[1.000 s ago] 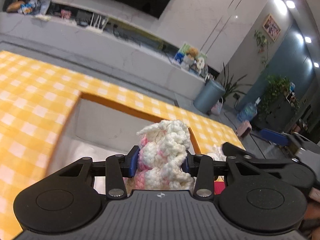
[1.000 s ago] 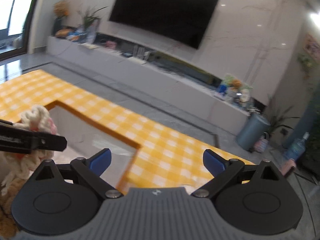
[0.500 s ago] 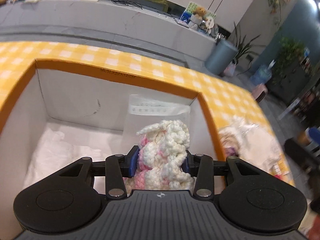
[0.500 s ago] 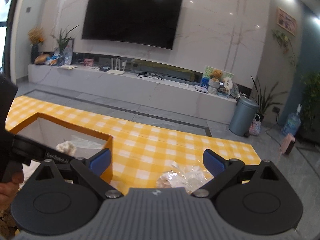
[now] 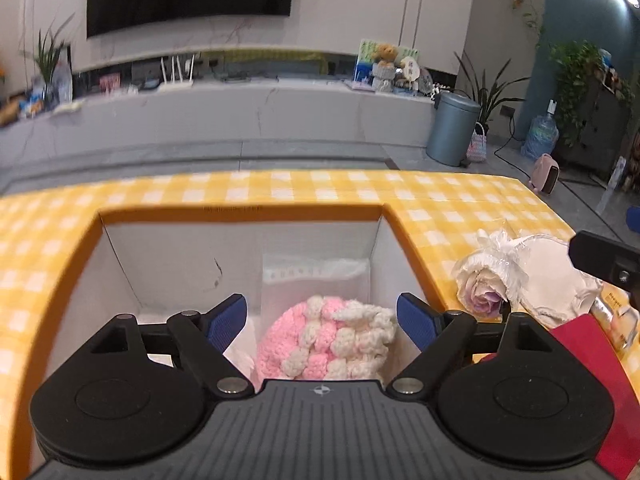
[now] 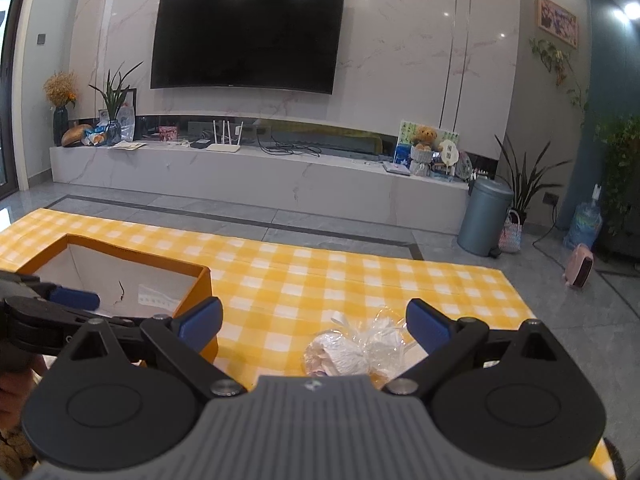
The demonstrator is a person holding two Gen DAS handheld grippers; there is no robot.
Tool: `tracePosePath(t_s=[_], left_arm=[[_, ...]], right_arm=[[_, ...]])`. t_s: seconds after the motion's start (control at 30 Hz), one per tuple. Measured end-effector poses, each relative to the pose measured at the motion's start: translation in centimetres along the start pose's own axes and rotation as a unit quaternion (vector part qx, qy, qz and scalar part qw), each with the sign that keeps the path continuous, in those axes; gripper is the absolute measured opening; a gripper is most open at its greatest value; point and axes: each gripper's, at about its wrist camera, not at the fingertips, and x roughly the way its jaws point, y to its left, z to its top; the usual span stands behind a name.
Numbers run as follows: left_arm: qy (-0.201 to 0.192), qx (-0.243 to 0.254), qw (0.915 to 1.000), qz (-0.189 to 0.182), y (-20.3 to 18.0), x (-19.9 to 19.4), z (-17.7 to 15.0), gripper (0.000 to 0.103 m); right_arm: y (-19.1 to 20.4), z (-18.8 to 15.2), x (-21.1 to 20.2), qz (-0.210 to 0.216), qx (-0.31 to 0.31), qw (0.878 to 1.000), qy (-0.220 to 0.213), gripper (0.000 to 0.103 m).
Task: Organize soft objects
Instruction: 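Move both tools back from the box over the mat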
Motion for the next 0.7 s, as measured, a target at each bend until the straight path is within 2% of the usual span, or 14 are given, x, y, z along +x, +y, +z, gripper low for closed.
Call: tracePosePath(t_s=[0.17, 0.3, 0.5, 0.7], left_arm=[[-0.020, 0.003, 0.9986, 0.048, -0.6, -0.9, 0.9, 0.100], [-0.025, -0.004, 0.9978, 0.062, -0.5, -1.5, 1.0, 0.099], [-0.047, -0.005, 0.9981, 0.040, -1.2, -3.5, 1.8, 0.099], [-0.062, -0.020, 0.9978, 0.012, -1.8, -5.5, 2.0, 0.099]], right_arm=[[-0.3, 0.1, -0.4, 0.003, 0.004, 1.000, -0.002, 0.096], [-0.5, -0.1, -0.7, 0.002, 0.001, 1.000, -0.003, 0.096], [-1.9, 0.8, -2.3, 0.005, -0.004, 1.000, -0.018, 0.096], [-6.1, 1.8, -5.3, -0.021, 0.043, 0.998, -0.046, 0.096]])
